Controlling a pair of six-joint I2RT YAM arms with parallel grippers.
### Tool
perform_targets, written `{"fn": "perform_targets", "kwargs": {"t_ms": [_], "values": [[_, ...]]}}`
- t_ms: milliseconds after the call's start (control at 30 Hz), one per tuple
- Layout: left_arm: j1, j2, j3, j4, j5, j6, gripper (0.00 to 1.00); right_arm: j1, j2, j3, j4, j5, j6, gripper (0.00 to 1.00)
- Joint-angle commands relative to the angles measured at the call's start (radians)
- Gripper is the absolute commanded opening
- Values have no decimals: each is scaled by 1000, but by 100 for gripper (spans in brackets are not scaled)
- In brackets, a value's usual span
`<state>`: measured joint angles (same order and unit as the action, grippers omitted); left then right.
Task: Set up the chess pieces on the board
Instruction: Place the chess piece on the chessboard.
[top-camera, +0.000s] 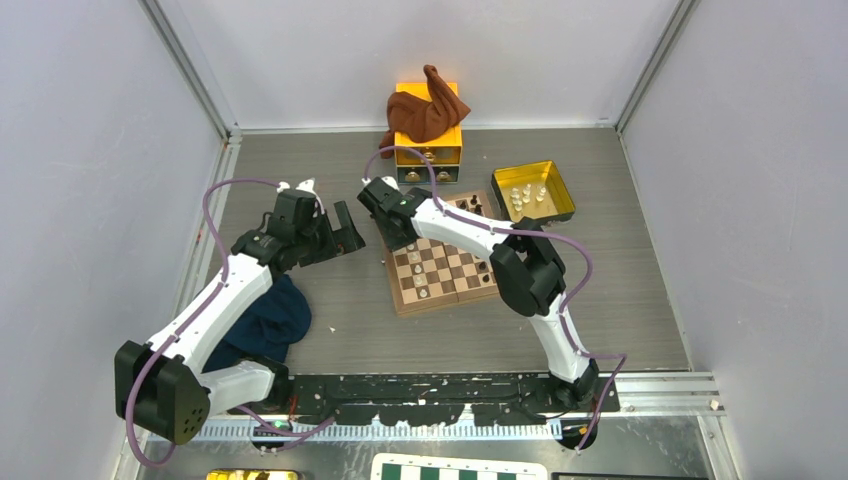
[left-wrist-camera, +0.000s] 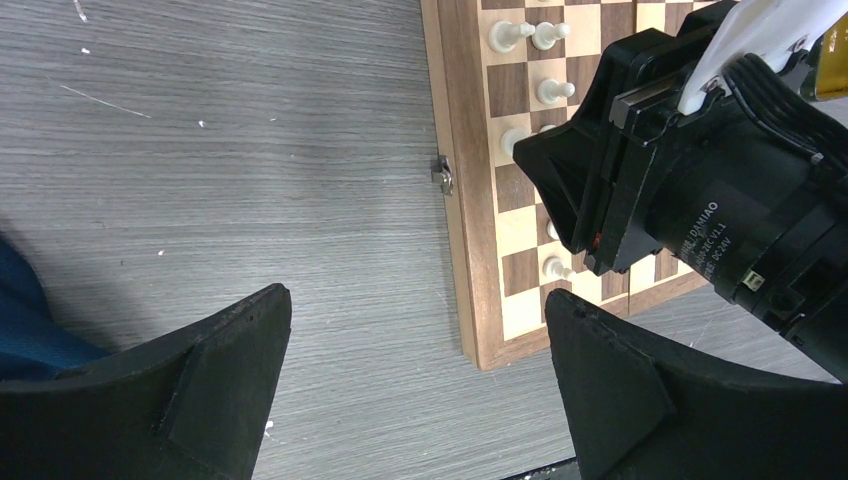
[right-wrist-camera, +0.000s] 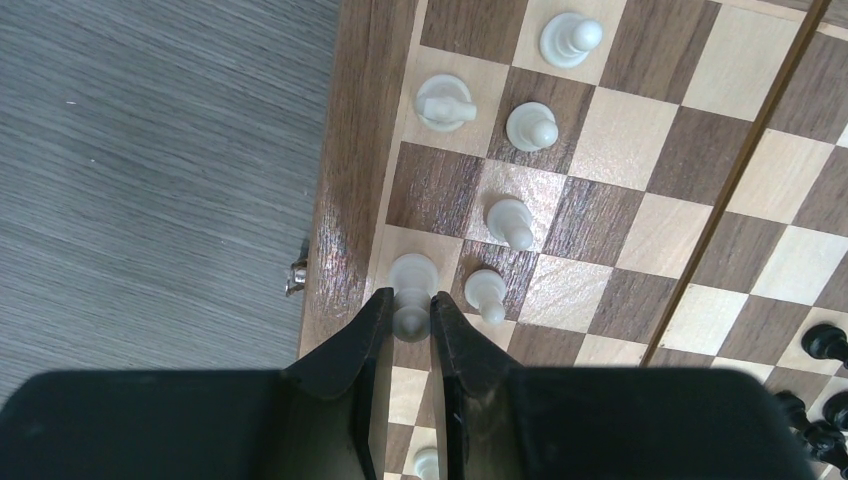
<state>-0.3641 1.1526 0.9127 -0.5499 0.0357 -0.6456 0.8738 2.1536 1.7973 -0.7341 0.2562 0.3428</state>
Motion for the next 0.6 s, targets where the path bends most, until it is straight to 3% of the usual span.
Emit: {"fn": "perform_targets", "kwargs": {"t_ms": [0,567], "values": [[7,-12,26,41,3,12,98,-2,-5,27,7,-7,7,10],[7,2,32,46,10,14,98,-2,-15,39,6,-2,-3,34]]}}
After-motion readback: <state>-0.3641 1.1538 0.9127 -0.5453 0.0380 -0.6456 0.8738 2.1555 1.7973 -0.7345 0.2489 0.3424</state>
